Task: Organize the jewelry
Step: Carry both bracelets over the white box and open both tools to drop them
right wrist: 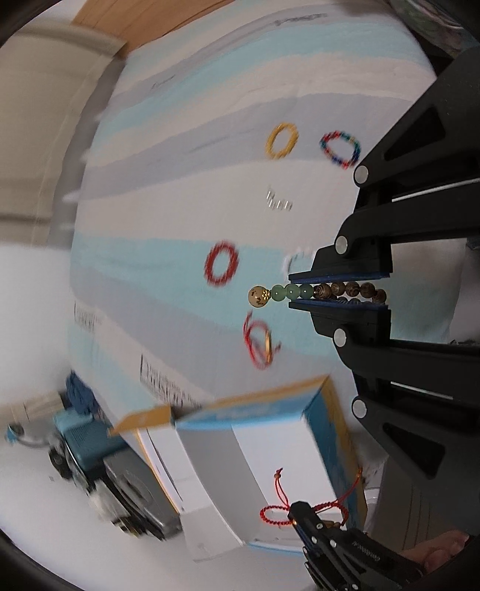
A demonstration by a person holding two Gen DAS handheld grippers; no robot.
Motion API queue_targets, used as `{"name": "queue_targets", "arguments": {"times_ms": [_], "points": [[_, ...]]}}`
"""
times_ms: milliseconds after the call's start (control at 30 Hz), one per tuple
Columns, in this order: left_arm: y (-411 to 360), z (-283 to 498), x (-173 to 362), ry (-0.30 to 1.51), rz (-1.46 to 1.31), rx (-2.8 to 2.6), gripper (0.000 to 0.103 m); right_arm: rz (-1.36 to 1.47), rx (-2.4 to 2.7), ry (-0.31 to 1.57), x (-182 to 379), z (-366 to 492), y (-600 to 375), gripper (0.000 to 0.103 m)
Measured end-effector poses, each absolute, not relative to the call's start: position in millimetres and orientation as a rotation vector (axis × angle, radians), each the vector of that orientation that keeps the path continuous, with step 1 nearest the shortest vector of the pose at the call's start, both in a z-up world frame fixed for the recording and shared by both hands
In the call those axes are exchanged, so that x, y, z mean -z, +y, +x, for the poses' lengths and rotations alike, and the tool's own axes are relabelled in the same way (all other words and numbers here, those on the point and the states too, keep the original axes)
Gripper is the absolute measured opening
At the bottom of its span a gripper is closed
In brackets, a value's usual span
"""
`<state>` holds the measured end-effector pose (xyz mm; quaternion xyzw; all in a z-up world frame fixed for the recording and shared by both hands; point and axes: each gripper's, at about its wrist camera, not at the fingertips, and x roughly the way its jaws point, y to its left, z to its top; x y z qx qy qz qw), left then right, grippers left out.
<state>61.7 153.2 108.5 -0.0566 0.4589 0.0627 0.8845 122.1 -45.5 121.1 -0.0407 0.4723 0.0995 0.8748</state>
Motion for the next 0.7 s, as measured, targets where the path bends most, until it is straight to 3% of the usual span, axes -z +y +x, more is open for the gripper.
{"name": "queue_targets", "arguments": {"times_ms": [700], "points": [[321,16,-82,1.006,-0.243,-0.394,0.007,-0.247,-0.512,1.032,-90,125,160,0.007]]}}
